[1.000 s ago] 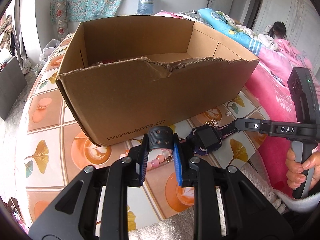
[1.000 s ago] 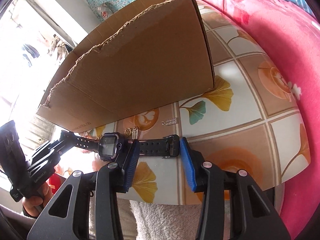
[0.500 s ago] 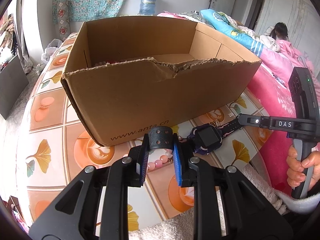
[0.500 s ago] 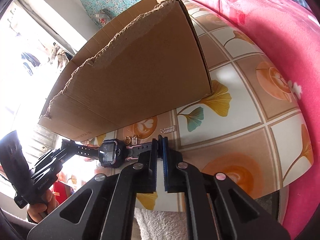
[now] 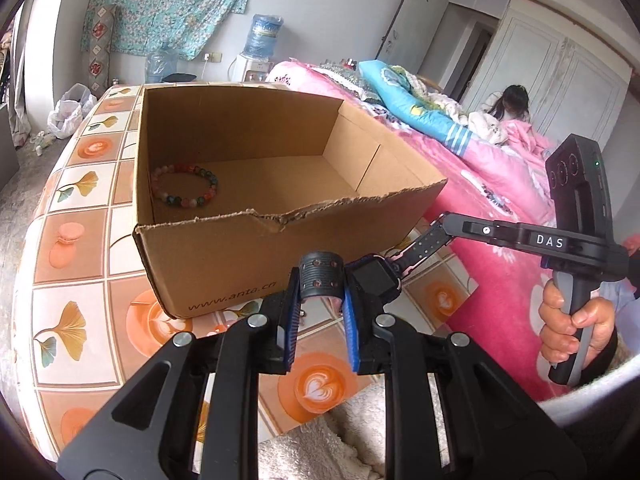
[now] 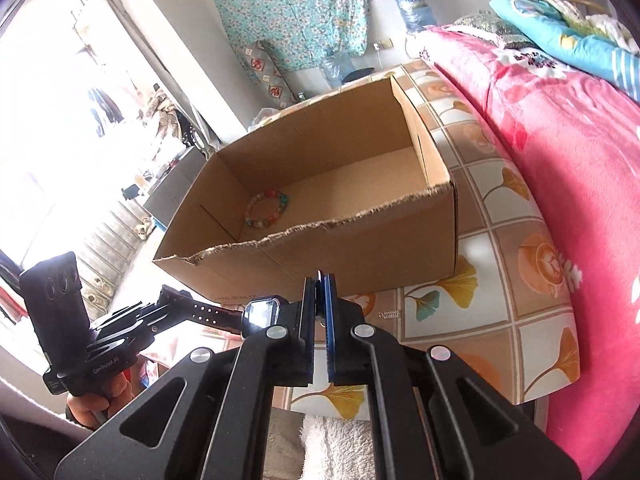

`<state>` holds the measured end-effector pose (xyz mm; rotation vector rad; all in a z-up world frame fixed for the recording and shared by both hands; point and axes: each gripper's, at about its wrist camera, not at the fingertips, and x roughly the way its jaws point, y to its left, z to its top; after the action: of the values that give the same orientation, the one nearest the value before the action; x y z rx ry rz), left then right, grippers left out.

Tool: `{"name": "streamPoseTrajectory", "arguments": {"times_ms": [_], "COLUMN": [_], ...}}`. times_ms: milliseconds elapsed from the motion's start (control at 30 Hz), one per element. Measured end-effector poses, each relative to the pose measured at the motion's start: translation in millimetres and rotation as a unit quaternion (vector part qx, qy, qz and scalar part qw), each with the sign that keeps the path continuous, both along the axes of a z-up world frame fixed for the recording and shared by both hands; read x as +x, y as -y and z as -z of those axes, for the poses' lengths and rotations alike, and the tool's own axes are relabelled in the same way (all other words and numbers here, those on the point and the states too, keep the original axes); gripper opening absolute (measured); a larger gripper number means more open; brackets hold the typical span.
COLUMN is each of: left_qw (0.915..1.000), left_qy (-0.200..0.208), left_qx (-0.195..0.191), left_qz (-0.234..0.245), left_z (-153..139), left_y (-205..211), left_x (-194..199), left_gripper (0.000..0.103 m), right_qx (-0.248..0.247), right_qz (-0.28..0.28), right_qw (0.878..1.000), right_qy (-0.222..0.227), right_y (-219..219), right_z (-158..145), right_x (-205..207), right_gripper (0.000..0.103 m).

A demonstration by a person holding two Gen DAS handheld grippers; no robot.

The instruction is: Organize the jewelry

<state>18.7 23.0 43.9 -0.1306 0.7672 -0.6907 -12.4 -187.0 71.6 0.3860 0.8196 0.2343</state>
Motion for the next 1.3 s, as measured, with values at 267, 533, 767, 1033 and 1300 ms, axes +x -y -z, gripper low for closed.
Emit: {"name": "streamPoseTrajectory", "arguments": {"times_ms": [267, 533, 767, 1033, 1300], "left_qw": [0.9913, 0.9914, 0.9849, 0.9773, 0.9805], "left_qy": [-0.008, -0.108, -0.173, -0.196, -0.182], "left_qx": [-0.123, -0.073, -0.012, 0.077, 0.051], "left_qz": [0.047, 0.013, 0.003, -0.022, -0.054], "left_z": [-42.8, -47.2, -22.5, 1.4, -3.7], "left_y": [-18.0, -2.3, 23.3, 42.7, 29.9], "left_x": [10.5, 100.5, 176.3, 217.3, 215.3], "left_gripper": [0.018, 0.018, 0.018, 0.039, 0.048], "right_qx": [-0.021, -0.009, -0.037, -0.091, -0.101], "right_qz": [-0.041, -0.077, -0.096, -0.109, -0.097], "right_qw": [0.996, 0.997, 0.992, 0.984, 0.987], "right_qy": [0.073, 0.026, -0.076, -0.105, -0.074], "right_y": [-8.1, 2.9, -2.7, -10.6, -2.7], "right_z": [-64.7, -62.5, -19.6, 2.2, -10.6], "right_x": [15.5, 123.5, 222.1, 271.4, 265.2], "right_gripper": [0.005, 0.005, 0.005, 0.006, 0.011]}}
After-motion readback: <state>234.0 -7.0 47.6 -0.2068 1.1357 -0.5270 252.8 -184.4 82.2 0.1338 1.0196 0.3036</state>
